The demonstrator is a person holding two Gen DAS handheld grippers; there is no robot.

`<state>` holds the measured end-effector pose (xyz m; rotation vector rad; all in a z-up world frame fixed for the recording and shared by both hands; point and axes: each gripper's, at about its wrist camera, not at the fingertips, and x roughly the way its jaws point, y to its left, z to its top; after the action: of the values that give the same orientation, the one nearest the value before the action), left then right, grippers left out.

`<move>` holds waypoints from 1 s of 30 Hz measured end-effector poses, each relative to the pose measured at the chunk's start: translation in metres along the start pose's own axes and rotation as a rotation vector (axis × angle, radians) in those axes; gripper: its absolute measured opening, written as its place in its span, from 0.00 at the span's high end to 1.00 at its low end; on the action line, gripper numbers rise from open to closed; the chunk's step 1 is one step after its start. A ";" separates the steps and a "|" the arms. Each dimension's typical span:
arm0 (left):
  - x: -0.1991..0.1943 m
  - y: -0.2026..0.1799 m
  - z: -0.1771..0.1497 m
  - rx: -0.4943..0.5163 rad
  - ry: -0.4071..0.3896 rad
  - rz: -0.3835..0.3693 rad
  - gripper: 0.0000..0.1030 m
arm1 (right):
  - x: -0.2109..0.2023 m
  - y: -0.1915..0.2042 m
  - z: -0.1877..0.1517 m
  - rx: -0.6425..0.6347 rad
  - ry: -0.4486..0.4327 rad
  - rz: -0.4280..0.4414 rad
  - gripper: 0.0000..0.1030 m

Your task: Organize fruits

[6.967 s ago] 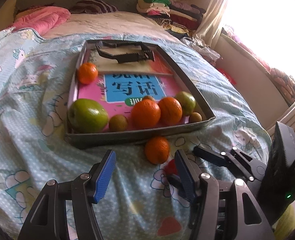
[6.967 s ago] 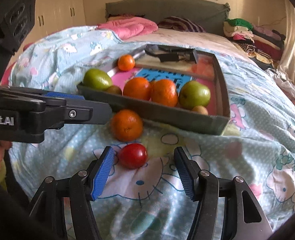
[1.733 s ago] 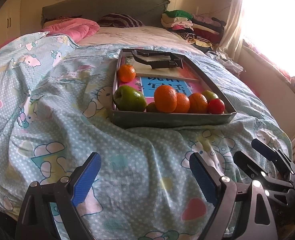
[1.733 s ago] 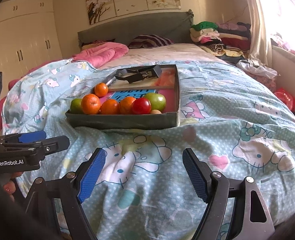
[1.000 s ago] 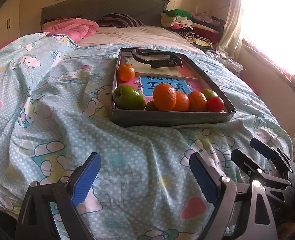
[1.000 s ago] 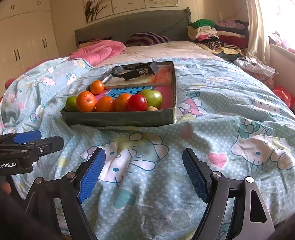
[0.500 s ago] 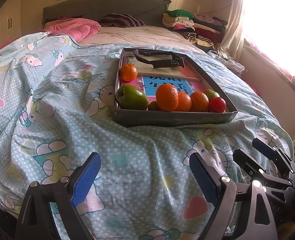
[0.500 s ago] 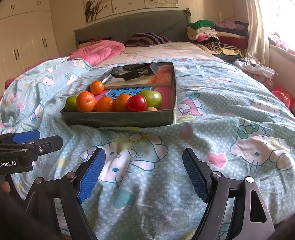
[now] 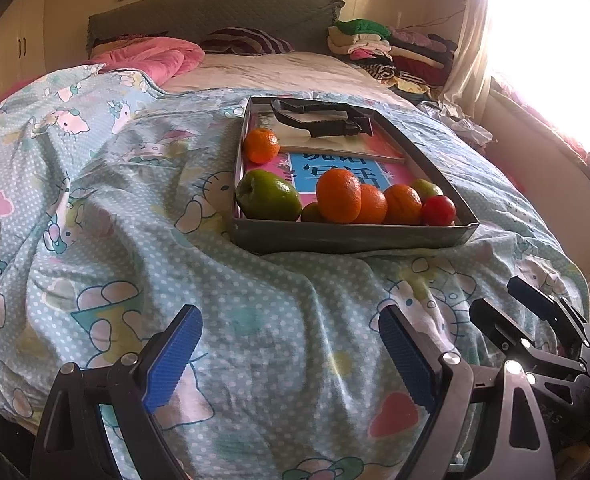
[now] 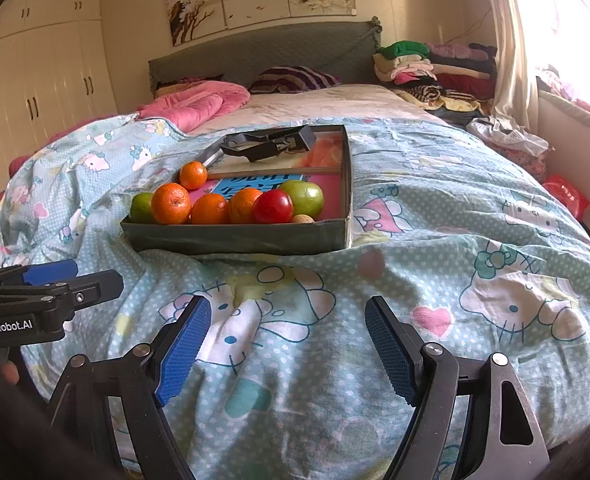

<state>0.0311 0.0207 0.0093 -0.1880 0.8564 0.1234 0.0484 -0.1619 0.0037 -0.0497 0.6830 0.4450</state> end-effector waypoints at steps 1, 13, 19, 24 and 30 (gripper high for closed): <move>0.000 0.000 0.000 0.000 -0.001 0.000 0.13 | 0.000 0.000 0.000 0.000 0.000 0.001 0.22; 0.000 0.000 0.000 0.000 0.000 -0.001 0.13 | 0.000 0.000 0.000 0.001 -0.001 0.001 0.22; 0.000 0.000 0.000 0.001 0.000 0.002 0.13 | 0.000 -0.001 0.001 0.002 -0.001 0.001 0.22; 0.001 0.001 0.001 0.003 -0.001 -0.001 0.13 | 0.000 -0.006 0.002 0.013 -0.003 -0.004 0.22; 0.002 0.005 0.003 0.007 -0.010 0.002 0.13 | 0.002 -0.012 0.004 0.045 -0.002 -0.008 0.22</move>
<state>0.0332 0.0260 0.0093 -0.1801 0.8471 0.1229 0.0574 -0.1715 0.0044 -0.0094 0.6907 0.4221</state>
